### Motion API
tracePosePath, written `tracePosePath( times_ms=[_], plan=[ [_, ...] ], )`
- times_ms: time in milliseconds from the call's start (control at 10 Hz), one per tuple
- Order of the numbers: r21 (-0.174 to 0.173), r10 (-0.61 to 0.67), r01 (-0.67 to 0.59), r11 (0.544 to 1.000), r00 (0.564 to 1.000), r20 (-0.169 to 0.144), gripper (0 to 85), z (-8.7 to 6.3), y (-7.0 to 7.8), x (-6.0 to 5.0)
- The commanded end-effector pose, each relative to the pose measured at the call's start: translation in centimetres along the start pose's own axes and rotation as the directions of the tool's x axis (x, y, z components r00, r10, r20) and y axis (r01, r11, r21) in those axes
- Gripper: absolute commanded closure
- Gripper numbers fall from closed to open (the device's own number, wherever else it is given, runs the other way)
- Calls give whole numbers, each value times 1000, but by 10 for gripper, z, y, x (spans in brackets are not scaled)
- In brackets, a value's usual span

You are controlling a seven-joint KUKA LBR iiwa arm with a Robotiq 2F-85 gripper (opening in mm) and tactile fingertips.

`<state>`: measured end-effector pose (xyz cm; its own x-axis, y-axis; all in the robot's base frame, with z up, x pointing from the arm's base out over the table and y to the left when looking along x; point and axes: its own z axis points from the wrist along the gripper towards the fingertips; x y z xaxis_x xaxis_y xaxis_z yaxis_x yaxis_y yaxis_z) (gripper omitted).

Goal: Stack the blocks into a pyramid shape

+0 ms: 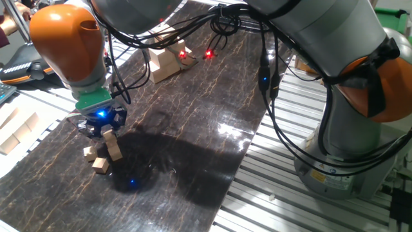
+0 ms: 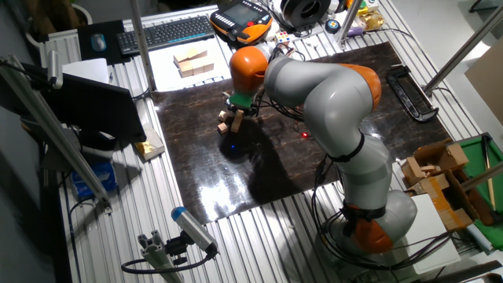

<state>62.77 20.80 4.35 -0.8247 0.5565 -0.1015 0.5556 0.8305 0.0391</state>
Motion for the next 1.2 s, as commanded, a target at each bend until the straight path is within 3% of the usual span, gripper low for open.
tracePosePath(
  times_ms=[0, 300, 1100],
  plan=[
    [0, 0, 0, 1000, 1000, 0, 523, 0, 0, 0],
    [-5, 4, -4, 1000, 1000, 2, 477, 2, 0, 1],
    [-10, 1, -1, 1000, 1000, 4, 473, 3, 0, 2]
  ],
)
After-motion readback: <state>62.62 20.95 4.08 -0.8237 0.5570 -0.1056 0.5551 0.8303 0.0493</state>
